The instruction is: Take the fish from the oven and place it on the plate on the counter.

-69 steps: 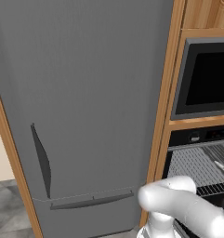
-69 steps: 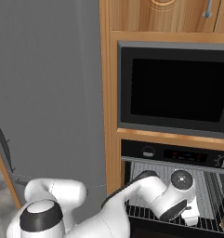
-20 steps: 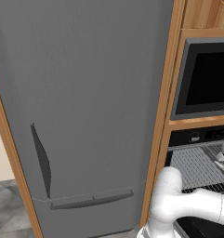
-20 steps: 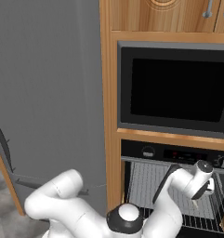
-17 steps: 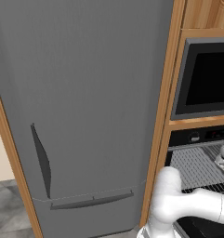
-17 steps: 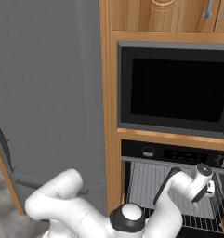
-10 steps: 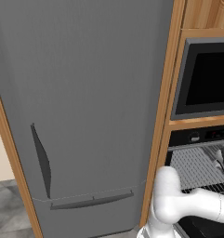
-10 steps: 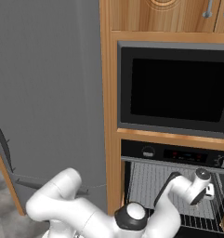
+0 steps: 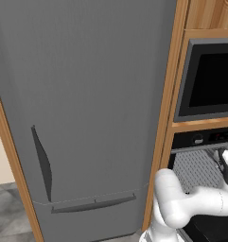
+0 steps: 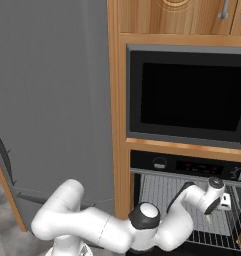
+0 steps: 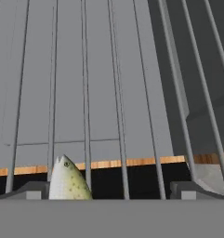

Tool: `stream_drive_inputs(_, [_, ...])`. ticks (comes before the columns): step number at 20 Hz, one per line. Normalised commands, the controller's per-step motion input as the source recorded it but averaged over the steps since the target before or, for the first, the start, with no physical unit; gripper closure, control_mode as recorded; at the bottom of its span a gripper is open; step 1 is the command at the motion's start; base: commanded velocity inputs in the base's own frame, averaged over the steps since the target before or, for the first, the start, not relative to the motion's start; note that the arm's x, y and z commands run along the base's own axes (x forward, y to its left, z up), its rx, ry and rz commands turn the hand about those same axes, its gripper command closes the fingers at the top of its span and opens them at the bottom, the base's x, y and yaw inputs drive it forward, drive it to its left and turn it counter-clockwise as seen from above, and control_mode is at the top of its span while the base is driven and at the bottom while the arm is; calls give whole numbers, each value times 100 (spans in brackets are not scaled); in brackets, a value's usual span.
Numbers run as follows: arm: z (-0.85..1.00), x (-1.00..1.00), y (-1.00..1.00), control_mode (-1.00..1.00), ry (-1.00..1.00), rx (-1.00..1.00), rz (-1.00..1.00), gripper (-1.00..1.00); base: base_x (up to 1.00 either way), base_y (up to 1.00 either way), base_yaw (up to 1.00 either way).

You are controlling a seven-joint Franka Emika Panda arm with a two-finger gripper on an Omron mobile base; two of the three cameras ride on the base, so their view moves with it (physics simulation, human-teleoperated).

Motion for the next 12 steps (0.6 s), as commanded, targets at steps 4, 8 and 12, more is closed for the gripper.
stream_drive_inputs(4, [-30,-4,-11,-100,0,0,0,-100,0,0,0])
stream_drive_inputs(8, [-37,-8,0,-100,0,0,0,-100,0,0,0])
stream_drive_inputs(12, [-34,-21,0,-100,0,0,0,-100,0,0,0])
